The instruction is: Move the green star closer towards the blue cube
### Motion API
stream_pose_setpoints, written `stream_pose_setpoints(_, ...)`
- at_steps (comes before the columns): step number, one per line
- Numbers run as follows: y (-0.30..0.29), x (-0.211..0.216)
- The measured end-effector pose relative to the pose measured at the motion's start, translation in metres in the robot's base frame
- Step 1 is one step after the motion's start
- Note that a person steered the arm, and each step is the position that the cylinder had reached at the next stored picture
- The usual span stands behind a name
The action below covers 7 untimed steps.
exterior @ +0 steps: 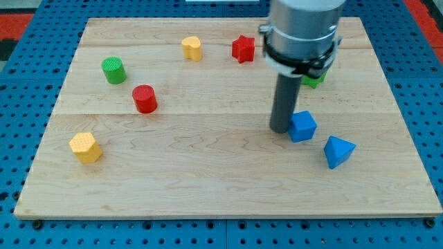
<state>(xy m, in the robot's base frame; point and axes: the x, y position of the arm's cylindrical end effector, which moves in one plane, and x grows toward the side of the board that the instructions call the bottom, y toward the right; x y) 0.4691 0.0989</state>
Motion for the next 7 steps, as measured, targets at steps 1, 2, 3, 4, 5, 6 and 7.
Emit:
stream_pose_setpoints(1, -0.009, -0.001)
stream_pose_setpoints(2, 0.031, -0.001)
stream_pose_setpoints(3, 0.033, -0.004)
stream_pose_setpoints(4, 0.028, -0.084)
stream_pose_setpoints(5, 0.137, -0.125)
stream_pose_setpoints(6, 0.149, -0.169)
stream_pose_setpoints(7, 0.142, -0.234)
